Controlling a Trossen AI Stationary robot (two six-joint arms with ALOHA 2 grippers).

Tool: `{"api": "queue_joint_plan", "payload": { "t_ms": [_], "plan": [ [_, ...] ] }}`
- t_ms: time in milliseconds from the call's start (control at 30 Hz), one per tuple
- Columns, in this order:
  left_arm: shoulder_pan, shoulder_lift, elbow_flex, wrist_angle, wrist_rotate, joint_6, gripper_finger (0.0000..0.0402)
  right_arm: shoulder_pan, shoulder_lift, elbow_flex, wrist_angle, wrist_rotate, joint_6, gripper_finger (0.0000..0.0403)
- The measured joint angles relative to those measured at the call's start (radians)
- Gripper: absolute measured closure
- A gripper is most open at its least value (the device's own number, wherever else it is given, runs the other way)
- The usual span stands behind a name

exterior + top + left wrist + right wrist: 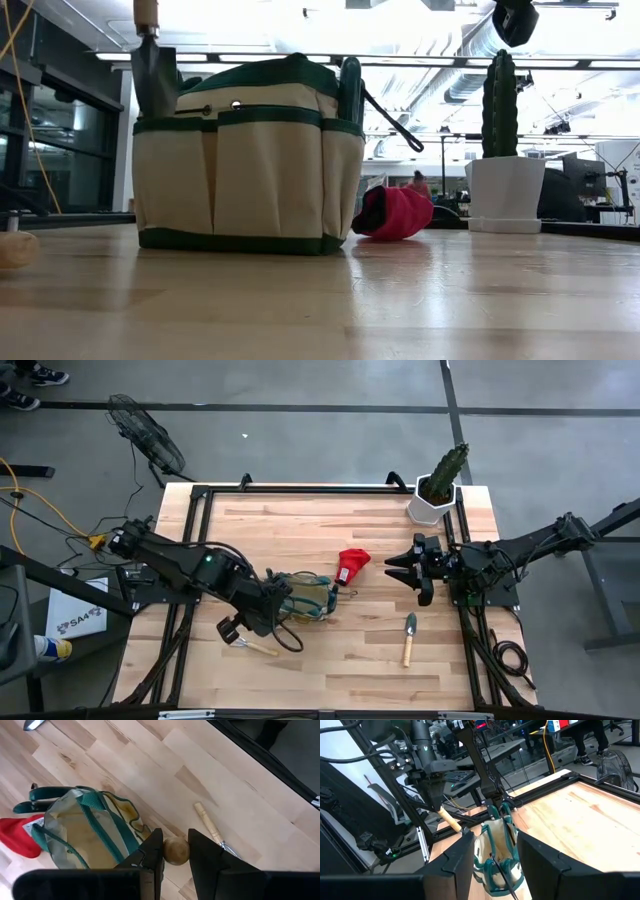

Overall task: Pick & Place Garden tools in Gardening bag
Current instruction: Put the left light brown trowel into the gardening bag

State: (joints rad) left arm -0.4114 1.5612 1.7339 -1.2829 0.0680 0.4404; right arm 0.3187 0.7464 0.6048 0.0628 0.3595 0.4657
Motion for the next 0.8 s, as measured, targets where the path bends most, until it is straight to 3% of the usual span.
{"api": "queue_joint_plan", "payload": {
  "t_ms": [800],
  "plan": [
    [0.1,0.0,-0.14,0.092,0.061,0.007,0.0339,0.0,0.0,0.0,0.0,0.0,0.0,0.0261]
  ]
}}
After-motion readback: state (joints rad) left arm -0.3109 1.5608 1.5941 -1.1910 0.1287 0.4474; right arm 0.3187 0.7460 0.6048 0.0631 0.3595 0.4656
